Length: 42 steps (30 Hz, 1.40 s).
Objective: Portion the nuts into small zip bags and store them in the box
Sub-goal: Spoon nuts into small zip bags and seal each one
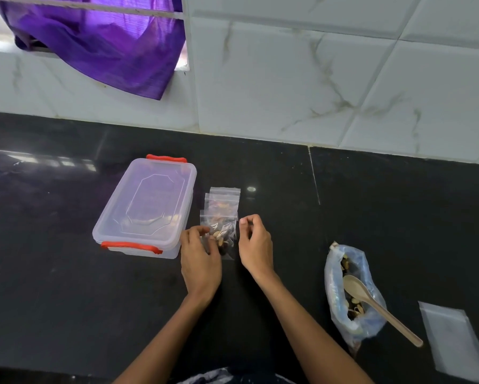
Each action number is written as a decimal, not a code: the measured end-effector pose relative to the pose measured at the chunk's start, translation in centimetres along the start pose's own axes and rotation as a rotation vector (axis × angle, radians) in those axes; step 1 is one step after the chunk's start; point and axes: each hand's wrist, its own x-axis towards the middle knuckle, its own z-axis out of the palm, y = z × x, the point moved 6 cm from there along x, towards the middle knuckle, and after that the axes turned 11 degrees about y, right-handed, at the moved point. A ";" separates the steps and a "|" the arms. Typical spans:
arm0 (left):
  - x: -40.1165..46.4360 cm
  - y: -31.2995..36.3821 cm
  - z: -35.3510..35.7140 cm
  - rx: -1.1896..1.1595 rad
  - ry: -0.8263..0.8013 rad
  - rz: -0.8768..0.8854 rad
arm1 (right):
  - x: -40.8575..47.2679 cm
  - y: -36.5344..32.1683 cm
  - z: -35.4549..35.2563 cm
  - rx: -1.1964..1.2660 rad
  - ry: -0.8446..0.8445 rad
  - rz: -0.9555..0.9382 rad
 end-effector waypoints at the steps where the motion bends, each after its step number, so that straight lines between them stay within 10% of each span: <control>1: -0.2 0.1 0.0 -0.009 -0.003 0.010 | -0.1 0.0 -0.2 0.000 -0.005 0.003; 19: -8.2 6.6 2.1 -0.179 -0.226 0.399 | -4.4 -1.6 -16.8 -0.147 0.162 -0.061; 29: -12.3 8.1 3.8 -0.194 -0.370 0.428 | -9.1 7.1 -31.8 -0.303 0.484 0.214; 42: -14.9 7.4 3.4 -0.175 -0.397 0.398 | -12.1 17.7 -30.2 -0.489 0.464 0.421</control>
